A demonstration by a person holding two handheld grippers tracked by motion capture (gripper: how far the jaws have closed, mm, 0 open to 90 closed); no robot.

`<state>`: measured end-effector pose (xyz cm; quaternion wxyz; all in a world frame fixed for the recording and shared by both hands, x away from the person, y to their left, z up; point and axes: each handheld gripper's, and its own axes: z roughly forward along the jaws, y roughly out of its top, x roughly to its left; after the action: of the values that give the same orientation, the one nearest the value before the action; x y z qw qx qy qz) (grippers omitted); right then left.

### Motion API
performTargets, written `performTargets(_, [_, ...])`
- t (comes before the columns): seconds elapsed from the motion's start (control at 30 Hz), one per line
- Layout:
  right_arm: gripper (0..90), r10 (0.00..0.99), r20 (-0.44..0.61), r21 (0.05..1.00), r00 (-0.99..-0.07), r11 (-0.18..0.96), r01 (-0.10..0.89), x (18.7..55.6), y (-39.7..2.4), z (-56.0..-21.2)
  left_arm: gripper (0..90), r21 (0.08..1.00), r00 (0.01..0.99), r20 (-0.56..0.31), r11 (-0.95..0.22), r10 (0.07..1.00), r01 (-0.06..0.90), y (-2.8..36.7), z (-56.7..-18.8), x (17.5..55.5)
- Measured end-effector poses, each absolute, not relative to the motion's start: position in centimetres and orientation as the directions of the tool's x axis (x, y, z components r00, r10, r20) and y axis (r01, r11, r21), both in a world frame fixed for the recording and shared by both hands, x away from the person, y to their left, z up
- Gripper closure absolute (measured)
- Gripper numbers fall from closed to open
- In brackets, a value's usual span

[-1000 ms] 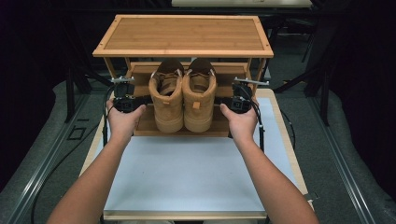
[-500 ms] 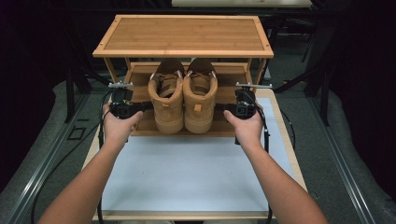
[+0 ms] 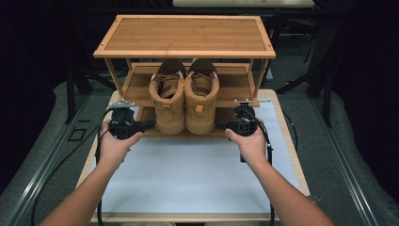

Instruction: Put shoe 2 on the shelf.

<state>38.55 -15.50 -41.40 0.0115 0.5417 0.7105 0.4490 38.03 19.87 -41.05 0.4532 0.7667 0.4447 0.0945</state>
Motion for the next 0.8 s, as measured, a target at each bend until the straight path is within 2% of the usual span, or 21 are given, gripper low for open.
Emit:
performTargets(0.1, [90.0, 0.792, 0.449, 0.661, -0.413, 0.017, 0.750, 38.4, -15.1, -41.3, 90.0, 0.779, 0.581, -0.257, -0.190, 0.772, 0.598, 19.8, -41.0, 38.0])
performTargets(0.23, [90.0, 0.780, 0.490, 0.633, -0.390, -0.011, 0.774, 38.5, -15.2, -41.0, 90.0, 0.770, 0.573, -0.284, -0.173, 0.769, 0.614, 19.8, -40.6, 38.1])
performTargets(0.37, [90.0, 0.779, 0.488, 0.646, -0.394, -0.018, 0.763, 38.3, -15.2, -40.2, 90.0, 0.780, 0.574, -0.307, -0.144, 0.759, 0.609, 20.1, -39.6, 38.0])
performTargets(0.47, [90.0, 0.761, 0.511, 0.655, -0.400, -0.043, 0.754, 38.3, -15.4, -39.3, 90.0, 0.792, 0.578, -0.302, -0.137, 0.758, 0.594, 20.1, -38.6, 38.2])
performTargets(0.8, [90.0, 0.782, 0.485, 0.672, -0.390, -0.048, 0.739, 38.8, -14.7, -38.0, 90.0, 0.794, 0.548, -0.291, -0.122, 0.784, 0.595, 20.0, -37.6, 39.2])
